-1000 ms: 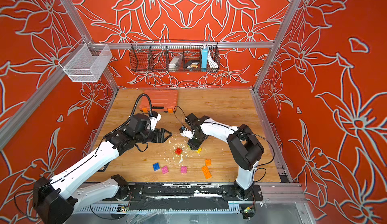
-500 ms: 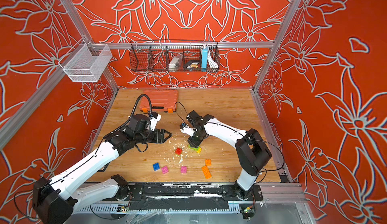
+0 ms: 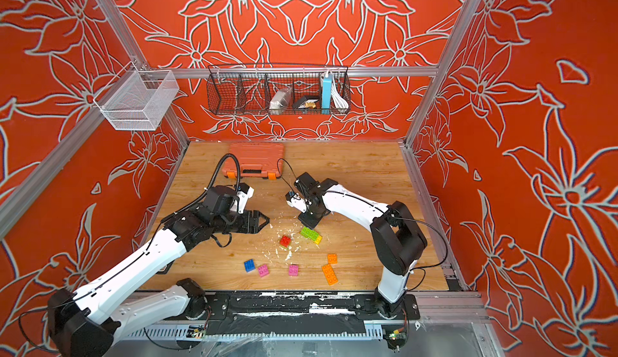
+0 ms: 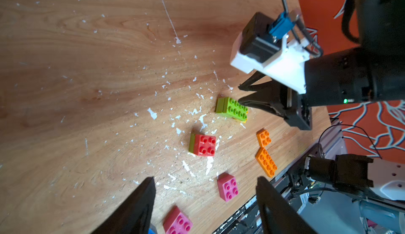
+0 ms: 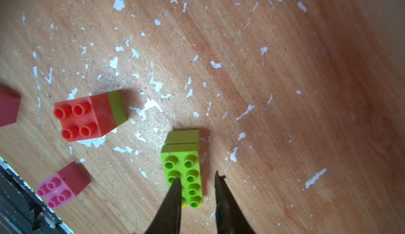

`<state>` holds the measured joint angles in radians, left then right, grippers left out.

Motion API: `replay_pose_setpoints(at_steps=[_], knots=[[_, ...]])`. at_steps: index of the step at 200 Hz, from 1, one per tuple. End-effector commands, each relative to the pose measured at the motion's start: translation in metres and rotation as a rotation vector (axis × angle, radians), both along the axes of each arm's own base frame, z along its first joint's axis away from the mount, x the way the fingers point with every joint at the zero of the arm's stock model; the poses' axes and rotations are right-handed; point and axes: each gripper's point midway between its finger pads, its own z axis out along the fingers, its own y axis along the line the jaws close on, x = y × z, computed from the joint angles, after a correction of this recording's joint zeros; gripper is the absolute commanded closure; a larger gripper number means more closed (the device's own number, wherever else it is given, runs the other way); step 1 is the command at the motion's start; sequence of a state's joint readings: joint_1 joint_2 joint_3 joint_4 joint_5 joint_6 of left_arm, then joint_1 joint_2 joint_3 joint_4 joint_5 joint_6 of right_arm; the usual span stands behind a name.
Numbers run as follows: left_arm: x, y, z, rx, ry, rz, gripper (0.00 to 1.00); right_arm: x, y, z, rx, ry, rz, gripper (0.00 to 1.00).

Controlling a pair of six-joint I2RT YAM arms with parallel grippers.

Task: Assemble the letter r with lego
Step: Assemble the lego brick with the lego brick.

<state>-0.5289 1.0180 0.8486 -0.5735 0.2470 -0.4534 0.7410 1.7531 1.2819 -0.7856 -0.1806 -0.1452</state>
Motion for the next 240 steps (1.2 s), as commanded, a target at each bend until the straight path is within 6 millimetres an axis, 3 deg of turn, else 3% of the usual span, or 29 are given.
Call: replay_pose_setpoints(at_steps=[1,45,165,240], knots=[[-0.017,0.012,-0.013,0.064,0.062,0.010,0.26,-0.002,-0.002,-0.007,-0.045,0.022,0.013,0.74],[-0.035,0.029,-0.019,0.085,0.072,0.047,0.26,-0.008,-0.002,-0.014,-0.041,0.051,0.021,0.76],[-0.041,0.025,-0.021,0.078,0.085,0.041,0.25,-0.021,-0.005,-0.034,-0.074,0.120,0.034,0.74],[-0.043,0.025,-0.020,0.087,0.076,0.039,0.25,-0.028,-0.019,-0.059,-0.224,0.167,0.037,0.74]])
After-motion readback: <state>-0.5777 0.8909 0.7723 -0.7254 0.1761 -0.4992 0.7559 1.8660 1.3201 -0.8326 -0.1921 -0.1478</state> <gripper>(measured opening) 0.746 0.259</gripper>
